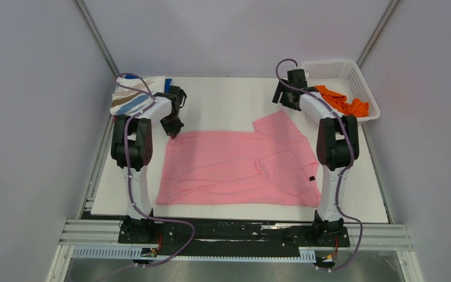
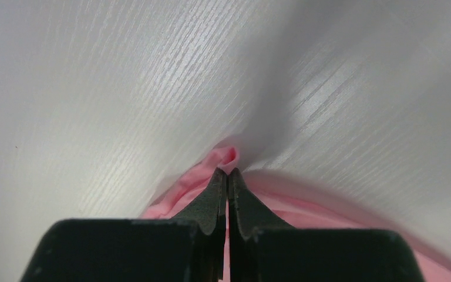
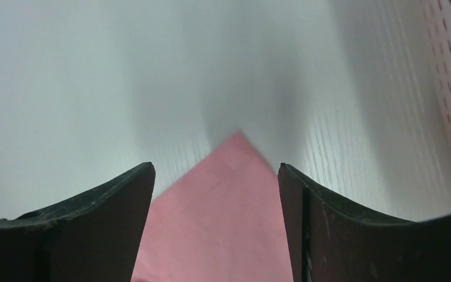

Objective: Fold and stack the t-shirts
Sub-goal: Grab the side of the flattened tshirt furthest away from the robot with both arms

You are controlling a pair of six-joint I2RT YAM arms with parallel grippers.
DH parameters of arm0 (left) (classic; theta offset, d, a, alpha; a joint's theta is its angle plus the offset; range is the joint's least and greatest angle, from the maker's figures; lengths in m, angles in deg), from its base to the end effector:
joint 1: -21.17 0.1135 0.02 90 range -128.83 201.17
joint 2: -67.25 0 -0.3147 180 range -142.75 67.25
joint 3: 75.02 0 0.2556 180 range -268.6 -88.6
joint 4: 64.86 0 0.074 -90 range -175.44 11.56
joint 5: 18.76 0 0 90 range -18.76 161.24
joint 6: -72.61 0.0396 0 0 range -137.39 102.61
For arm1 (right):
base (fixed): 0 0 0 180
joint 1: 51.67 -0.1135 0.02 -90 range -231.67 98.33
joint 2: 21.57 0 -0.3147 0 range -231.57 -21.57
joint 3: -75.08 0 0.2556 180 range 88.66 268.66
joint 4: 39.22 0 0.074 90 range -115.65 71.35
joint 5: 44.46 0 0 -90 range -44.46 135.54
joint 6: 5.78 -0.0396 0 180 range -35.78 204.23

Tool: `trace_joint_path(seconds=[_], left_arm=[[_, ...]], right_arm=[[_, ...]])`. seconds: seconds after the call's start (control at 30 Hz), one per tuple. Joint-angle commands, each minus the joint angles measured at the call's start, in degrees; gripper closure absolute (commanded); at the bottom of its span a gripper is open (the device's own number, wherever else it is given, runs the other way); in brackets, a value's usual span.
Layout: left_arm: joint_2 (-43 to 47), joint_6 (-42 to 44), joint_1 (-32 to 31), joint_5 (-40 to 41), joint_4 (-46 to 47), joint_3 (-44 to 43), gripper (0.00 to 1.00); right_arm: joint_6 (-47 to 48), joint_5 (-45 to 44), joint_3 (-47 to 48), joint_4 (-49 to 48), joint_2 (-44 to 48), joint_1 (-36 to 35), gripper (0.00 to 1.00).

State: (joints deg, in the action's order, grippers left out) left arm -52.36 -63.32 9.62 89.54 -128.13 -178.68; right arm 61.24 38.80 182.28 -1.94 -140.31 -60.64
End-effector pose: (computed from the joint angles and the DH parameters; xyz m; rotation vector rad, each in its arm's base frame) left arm 0.4357 -0.0763 0.2072 -0.8719 2.6739 0.2696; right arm 0.4910 0.0728 0.2530 0.3479 2.3930 0.1131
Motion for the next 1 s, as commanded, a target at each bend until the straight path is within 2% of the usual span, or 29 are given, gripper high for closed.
trace_joint_path(seconds=[0.0,0.13,0.33,0.8,0.97], left_arm=[[3.9,0.4,-0.2,-1.7,1.4,1.0,1.00],[4.2,0.4,-0.2,-2.4,1.9,1.8,1.00],[4.2,0.5,-0.2,-2.5,2.2,2.6,1.00],[5.3,0.5,-0.2,-2.5,2.4,3.2,1.00],[5.7,0.5,-0.3,-2.2,2.5,3.3,1.00]], right_arm=[[5.6,-5.8,10.4,2.2,-7.2,-1.6,0.26],[7.3,-7.4,15.1,2.5,-11.9,-3.1,0.31],[8.8,-9.7,14.9,3.1,-14.6,-5.0,0.39],[3.3,-14.9,3.0,3.9,-9.2,-4.4,0.48],[0.8,-15.0,1.0,3.6,-7.7,-4.0,0.63]])
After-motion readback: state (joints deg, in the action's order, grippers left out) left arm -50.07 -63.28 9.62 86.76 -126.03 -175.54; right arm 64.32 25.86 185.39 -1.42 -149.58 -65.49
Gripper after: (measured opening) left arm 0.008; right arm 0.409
